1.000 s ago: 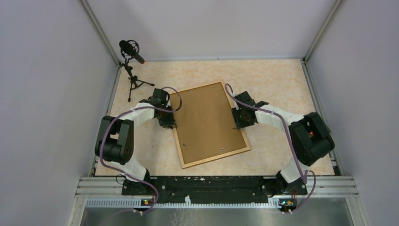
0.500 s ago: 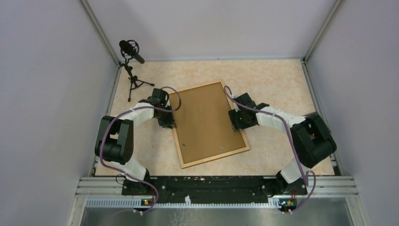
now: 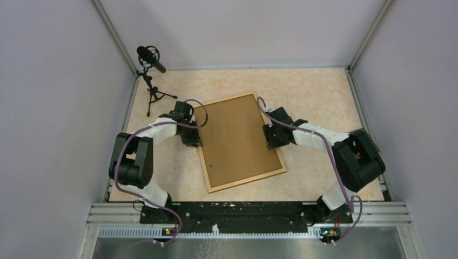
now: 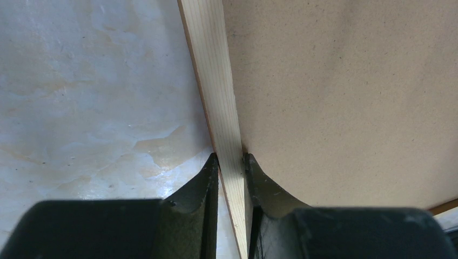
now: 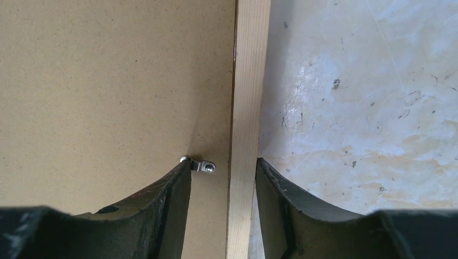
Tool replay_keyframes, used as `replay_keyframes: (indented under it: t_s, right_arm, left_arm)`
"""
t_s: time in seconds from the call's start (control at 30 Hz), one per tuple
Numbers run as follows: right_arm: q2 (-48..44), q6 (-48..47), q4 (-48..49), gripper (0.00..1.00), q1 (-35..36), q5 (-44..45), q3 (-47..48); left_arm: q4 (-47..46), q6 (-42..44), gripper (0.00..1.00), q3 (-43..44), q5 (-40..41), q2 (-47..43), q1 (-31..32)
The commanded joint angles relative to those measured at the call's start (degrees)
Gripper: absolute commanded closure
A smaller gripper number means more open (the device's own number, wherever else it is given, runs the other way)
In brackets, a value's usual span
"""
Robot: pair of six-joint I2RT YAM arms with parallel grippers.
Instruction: Put the photo into the frame
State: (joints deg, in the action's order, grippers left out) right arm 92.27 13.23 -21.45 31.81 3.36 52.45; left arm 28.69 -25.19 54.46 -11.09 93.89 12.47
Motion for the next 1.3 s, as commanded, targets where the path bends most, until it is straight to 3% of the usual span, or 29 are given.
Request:
replay_keyframes:
  t_s: [0.0,0.13,0.27,0.5,0.7,0.97,1.13,1.27]
  right_arm:
    - [1.99,3.32,5.43,0.54,0.43,2.46,-2.52]
    - [2.86,5.3,4.59,0.56,0.39,4.88,-2.61]
    - [2.92,8.55,3.93,0.74,0.44,8.34,-3.28]
    - [3.16,18.25,2.45,0.78,0.43,9.81,-4.06]
    - [5.04,27.81,-3.37,1.0,1.58,12.52,-3.53]
    - [5.58,40.55,-10.93,1.0,4.12,15.36,-2.8]
    - [11.45,47.67,-18.47,1.0,5.29,16.98,0.8]
    - [13.62,44.2,-17.59,0.85,6.0,15.62,2.42]
  left_arm:
    - [-0.42,1.02,0.84,-0.93,-1.03,0.57,-0.08]
    - [-0.36,1.02,0.85,-1.02,-1.11,0.53,-0.08]
    - [-0.47,1.02,0.85,-1.15,-1.27,0.16,-0.08]
    - [-0.52,0.93,0.85,-1.28,-1.66,0.03,-0.1]
    - [-0.58,0.73,0.85,-1.44,-1.65,-0.27,-0.08]
    - [-0.5,0.42,0.85,-1.54,-1.48,-0.33,-0.09]
    - [-0.48,0.27,0.86,-1.63,-0.96,-0.86,-0.08]
    - [-0.65,0.19,0.86,-1.66,-1.28,-1.01,-0.12]
